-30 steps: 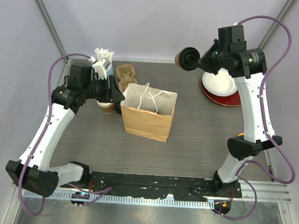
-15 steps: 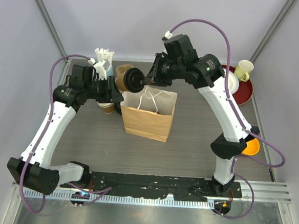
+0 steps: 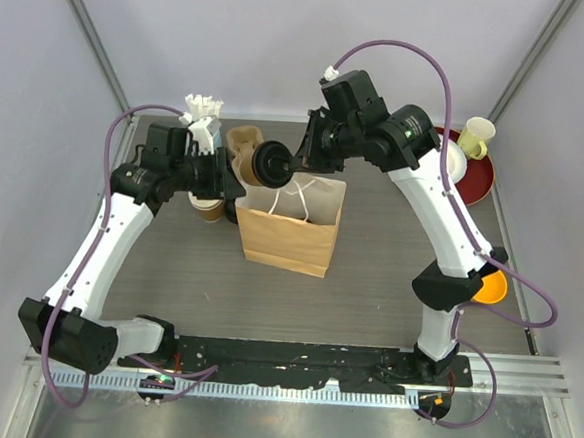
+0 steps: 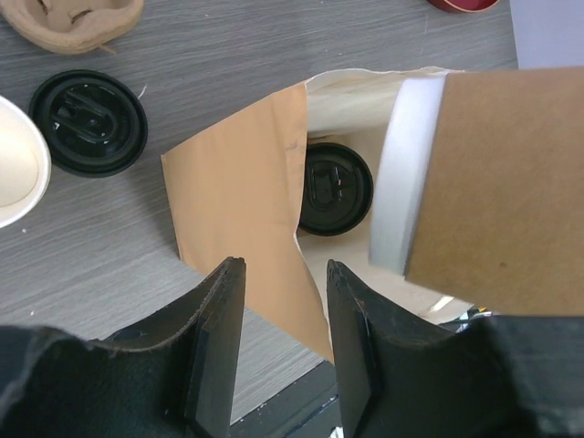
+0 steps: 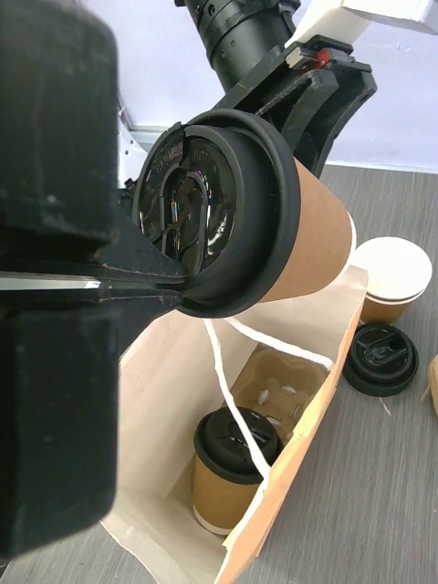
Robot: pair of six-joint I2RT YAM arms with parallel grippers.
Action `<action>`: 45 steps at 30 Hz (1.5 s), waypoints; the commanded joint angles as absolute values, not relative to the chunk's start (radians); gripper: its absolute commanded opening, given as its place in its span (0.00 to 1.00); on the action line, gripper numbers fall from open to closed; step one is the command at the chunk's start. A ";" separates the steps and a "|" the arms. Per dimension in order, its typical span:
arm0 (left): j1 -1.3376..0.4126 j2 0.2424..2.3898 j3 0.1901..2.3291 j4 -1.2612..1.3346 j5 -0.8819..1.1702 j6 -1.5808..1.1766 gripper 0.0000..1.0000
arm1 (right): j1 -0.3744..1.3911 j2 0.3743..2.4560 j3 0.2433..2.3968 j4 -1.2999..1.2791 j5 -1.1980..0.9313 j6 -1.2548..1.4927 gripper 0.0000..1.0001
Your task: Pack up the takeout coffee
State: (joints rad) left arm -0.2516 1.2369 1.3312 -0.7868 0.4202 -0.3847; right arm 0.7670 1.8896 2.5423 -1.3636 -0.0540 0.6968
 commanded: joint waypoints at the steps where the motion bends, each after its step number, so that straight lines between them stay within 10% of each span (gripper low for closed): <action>1: -0.262 1.267 1.350 -0.721 0.451 -0.350 0.43 | 0.778 1.852 2.519 -1.505 -0.046 0.661 0.01; 8: -0.264 1.272 1.341 -0.703 0.515 -0.328 0.39 | 0.778 1.825 2.416 -1.506 -0.034 0.641 0.01; 18: -0.270 1.270 1.322 -0.637 0.632 -0.342 0.00 | 0.787 1.908 2.430 -1.505 -0.029 0.632 0.01; 45: -0.272 1.266 1.325 -0.643 0.673 -0.288 0.00 | 0.799 2.026 2.253 -1.506 0.078 0.680 0.01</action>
